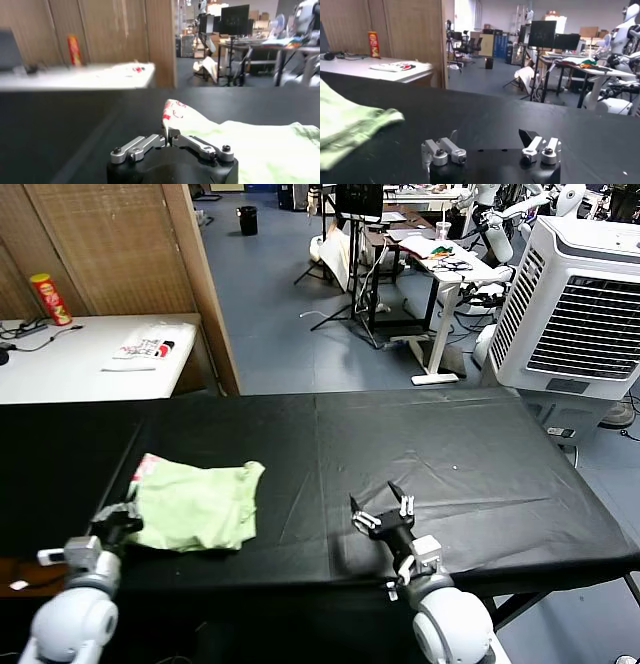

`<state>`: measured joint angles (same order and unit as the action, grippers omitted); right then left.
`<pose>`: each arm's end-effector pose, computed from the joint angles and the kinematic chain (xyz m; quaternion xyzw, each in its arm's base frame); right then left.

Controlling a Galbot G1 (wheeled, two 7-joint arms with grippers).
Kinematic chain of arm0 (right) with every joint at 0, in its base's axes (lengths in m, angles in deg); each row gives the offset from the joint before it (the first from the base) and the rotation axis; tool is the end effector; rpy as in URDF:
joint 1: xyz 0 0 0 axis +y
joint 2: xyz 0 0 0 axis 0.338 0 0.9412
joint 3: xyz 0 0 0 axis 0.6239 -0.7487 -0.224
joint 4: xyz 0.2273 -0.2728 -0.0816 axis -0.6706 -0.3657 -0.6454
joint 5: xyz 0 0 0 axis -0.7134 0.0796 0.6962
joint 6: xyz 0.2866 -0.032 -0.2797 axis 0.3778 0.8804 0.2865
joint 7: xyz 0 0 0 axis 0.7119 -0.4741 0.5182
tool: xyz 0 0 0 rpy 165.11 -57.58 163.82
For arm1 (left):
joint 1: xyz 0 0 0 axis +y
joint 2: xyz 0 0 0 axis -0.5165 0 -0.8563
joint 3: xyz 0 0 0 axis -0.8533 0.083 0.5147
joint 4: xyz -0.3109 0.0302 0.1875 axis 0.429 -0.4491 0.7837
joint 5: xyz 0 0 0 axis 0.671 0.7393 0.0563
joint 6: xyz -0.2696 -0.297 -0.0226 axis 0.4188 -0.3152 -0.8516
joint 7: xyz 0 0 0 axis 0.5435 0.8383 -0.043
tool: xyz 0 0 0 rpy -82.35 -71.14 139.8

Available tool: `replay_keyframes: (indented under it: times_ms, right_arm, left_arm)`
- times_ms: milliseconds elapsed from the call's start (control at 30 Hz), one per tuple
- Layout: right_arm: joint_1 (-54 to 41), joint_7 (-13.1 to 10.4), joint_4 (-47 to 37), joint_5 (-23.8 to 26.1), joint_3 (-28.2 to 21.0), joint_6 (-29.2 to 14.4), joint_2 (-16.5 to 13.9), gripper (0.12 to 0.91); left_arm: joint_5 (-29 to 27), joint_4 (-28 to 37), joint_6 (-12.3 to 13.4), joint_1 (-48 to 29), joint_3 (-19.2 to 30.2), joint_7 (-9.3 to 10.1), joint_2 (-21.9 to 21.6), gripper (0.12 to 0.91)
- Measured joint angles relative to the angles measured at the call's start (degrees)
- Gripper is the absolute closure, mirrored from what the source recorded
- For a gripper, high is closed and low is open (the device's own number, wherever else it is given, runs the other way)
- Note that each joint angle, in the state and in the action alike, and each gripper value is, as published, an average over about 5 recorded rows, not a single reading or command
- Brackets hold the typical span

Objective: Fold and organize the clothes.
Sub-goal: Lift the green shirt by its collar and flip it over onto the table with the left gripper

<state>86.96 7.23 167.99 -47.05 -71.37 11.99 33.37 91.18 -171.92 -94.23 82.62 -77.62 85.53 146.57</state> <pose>0.2710 0.0430 -0.2746 0.1414 -0.9823 0.0508 0.1115 0.2728 0.1885 -0.2836 0.1016 -0.9836 -0.0952 0.1146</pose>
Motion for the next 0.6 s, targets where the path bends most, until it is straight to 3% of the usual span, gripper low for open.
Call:
replay_keyframes:
  times_ms: [300, 433, 600]
  right_arm:
    - [-0.1, 0.0, -0.3, 0.0, -0.3, 0.0, 0.7, 0.227]
    - [0.3, 0.0, -0.3, 0.0, -0.2, -0.1, 0.7, 0.227]
    - [1.3, 0.1, 0.1, 0.2, 0.1, -0.3, 1.0, 0.227]
  left_arm:
    - [-3.6, -1.7, 0.1, 2.6, -7.3, -0.14, -9.0, 0.884]
    - [-5.9, -3.5, -0.1, 3.5, -8.4, -0.04, -9.7, 0.884]
    - [-7.2, -7.3, -1.1, 3.0, -6.4, 1.21, -7.8, 0.884]
